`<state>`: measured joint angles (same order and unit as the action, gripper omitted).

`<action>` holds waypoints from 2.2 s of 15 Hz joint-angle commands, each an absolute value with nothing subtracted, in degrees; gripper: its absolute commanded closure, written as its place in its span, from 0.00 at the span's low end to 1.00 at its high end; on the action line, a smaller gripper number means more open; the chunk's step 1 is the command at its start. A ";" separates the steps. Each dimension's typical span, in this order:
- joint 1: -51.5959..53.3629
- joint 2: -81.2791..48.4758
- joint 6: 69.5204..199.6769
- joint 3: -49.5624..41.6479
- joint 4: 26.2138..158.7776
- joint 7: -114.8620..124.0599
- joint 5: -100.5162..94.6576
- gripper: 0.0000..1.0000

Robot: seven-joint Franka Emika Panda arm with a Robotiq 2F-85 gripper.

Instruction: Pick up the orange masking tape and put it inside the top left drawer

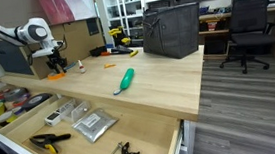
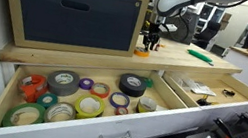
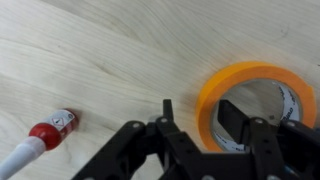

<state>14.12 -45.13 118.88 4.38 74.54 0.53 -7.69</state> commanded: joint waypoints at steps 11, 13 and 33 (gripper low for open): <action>13.81 -43.37 117.79 4.10 73.44 1.03 -7.54 0.66; 13.27 -43.11 117.41 4.11 72.84 0.76 -7.38 0.51; 12.59 -46.86 115.37 4.02 72.17 1.41 -5.49 0.58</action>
<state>12.44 -46.92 117.10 4.40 72.55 0.56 -5.42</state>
